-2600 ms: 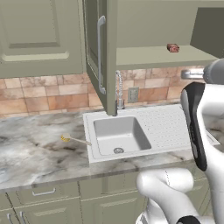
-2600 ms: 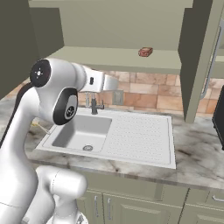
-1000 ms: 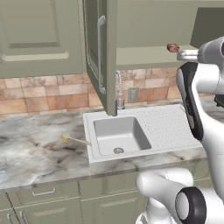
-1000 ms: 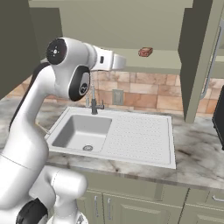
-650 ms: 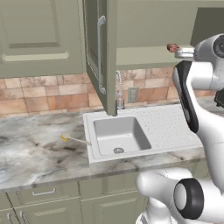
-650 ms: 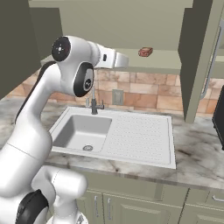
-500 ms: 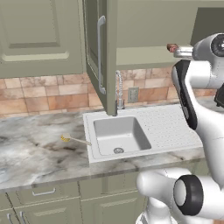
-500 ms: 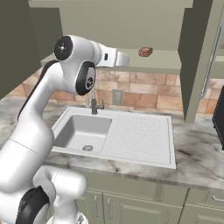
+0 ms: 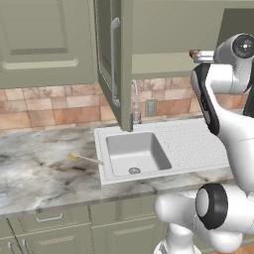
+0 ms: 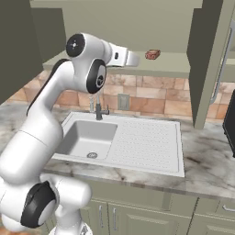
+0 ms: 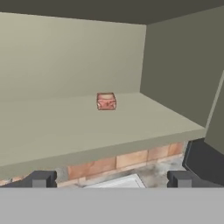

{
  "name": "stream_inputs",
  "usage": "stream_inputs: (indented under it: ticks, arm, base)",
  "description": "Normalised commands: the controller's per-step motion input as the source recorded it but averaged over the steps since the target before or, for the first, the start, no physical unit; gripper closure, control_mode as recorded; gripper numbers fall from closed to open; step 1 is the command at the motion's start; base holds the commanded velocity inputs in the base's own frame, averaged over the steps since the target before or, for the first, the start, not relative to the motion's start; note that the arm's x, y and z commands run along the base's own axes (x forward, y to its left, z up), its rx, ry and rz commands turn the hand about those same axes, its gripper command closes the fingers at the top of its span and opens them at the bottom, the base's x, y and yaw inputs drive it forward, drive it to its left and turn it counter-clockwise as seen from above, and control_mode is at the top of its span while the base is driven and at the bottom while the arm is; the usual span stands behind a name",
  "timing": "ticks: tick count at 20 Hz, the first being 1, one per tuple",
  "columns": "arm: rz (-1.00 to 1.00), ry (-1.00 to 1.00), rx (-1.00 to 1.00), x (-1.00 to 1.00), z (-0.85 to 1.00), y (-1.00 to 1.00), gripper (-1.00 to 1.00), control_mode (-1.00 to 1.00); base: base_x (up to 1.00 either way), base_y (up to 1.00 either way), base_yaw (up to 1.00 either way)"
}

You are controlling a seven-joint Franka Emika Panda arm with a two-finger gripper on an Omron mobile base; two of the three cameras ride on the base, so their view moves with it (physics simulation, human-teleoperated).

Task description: Locate and retrieve the dish brush and bar soap from the cabinet. Place them next to the sink.

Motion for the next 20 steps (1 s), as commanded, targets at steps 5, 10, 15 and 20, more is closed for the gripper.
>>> stream_inputs:
  ticks: [5,10,15,20]
  arm:
    - [0.00,0.06,0.00,0.29,-0.02,-0.11,-1.00,-1.00]
    - [-0.02,0.04,0.00,0.29,-0.04,-0.08,-1.00,-1.00]
    - [-0.05,0.00,0.02,0.24,-0.08,-0.01,-1.00,-1.00]
    - [-0.02,0.00,0.01,0.08,-0.01,-0.03,-1.00,-1.00]
  base:
    - [0.00,0.00,0.00]
    - [0.00,0.00,0.00]
    - [0.00,0.00,0.00]
    - [0.00,0.00,0.00]
